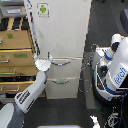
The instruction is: Opening the fridge
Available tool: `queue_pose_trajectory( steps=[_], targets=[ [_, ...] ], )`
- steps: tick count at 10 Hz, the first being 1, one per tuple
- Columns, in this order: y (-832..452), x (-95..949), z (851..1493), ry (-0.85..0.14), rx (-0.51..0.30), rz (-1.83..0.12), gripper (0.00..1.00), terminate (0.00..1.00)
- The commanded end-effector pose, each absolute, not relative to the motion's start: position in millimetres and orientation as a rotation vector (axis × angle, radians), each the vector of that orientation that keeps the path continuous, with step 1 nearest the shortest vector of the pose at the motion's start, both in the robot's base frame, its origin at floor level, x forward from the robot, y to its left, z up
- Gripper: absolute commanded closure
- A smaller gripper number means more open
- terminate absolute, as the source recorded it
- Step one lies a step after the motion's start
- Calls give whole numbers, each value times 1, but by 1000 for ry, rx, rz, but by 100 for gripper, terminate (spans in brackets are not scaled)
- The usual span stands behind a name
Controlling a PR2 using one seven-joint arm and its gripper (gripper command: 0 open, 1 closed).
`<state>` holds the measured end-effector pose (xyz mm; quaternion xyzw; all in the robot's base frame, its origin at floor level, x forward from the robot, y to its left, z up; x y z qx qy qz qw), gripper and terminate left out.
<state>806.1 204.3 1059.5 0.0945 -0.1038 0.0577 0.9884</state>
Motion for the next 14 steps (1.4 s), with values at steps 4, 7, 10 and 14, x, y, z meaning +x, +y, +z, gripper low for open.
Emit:
queue_pose_trajectory(
  steps=[4, 7, 10, 14],
  targets=[
    [259, 882, 1109, -254, 187, 137, 0, 0],
    [285, 905, 1117, -259, 104, 91, 0, 0],
    [275, 915, 1086, -150, 15, -22, 0, 0],
    [230, 945, 1043, 5, -98, -136, 100, 0]
  ],
)
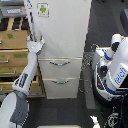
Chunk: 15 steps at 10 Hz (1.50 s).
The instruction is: Opening the fridge
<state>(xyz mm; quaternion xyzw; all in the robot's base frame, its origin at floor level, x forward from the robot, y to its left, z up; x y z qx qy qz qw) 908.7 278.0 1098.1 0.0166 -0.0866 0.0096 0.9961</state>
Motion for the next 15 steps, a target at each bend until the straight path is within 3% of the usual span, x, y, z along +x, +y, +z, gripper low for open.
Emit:
queue_pose_trajectory(
  steps=[1, 5, 15],
  targets=[
    [225, 947, 1043, 3, -92, -140, 100, 0],
    [241, 942, 1037, -18, -28, -135, 100, 0],
    [251, 933, 1020, -11, -1, -131, 100, 0]
  ],
)
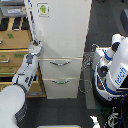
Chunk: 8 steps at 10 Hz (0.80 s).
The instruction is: Opening the fridge
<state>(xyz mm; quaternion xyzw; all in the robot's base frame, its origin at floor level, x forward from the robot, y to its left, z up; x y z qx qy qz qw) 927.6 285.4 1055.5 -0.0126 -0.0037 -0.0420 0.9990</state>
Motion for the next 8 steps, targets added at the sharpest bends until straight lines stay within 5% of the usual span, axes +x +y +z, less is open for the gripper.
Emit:
queue_pose_trajectory(
  steps=[1, 8],
  targets=[
    [253, 932, 1019, -10, 1, -130, 100, 0],
    [266, 914, 1022, -15, 11, -132, 100, 0]
  ],
)
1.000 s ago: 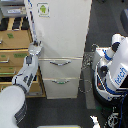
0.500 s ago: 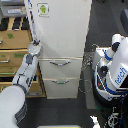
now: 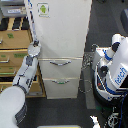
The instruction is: Opening the fridge
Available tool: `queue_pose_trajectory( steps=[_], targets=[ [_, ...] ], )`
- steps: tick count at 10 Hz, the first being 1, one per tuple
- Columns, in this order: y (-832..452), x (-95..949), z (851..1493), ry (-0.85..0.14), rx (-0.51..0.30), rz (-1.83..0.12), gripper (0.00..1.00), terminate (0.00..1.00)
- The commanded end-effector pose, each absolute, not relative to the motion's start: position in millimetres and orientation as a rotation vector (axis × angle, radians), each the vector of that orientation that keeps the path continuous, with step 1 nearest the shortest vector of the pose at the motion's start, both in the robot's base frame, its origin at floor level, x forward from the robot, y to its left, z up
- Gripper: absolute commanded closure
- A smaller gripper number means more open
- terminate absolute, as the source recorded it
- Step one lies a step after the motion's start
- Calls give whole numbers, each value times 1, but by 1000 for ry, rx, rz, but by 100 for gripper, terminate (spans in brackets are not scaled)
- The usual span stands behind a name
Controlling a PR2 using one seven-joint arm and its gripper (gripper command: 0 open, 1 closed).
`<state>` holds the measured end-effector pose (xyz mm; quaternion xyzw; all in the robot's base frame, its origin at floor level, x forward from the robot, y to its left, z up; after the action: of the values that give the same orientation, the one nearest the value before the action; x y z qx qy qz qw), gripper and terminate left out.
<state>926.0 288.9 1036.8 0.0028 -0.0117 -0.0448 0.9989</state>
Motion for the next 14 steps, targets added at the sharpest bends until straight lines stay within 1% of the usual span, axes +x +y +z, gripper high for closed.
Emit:
queue_pose_trajectory(
  steps=[1, 2, 3, 4, 5, 6, 7, 8, 9, 10, 11, 12, 13, 14],
  targets=[
    [263, 902, 1033, -31, 11, -156, 100, 0],
    [253, 838, 1085, -89, 3, -302, 100, 0],
    [251, 803, 1111, -118, -2, -362, 100, 0],
    [253, 661, 1199, -225, 23, -532, 100, 0],
    [256, 591, 1230, -257, 39, -585, 100, 0],
    [261, 486, 1267, -295, 81, -658, 100, 0],
    [265, 413, 1311, -337, 57, -694, 100, 0],
    [265, 370, 1341, -377, 45, -719, 100, 0],
    [258, 213, 1427, -552, 52, -802, 100, 0],
    [254, 87, 1468, -658, 57, -805, 100, 0],
    [237, 3, 1489, -718, 82, -845, 100, 0],
    [224, -67, 1510, -729, 83, -845, 100, 0],
    [217, -90, 1513, -731, 104, -876, 100, 0],
    [215, -134, 1515, -760, 133, -1028, 100, 0]
  ],
)
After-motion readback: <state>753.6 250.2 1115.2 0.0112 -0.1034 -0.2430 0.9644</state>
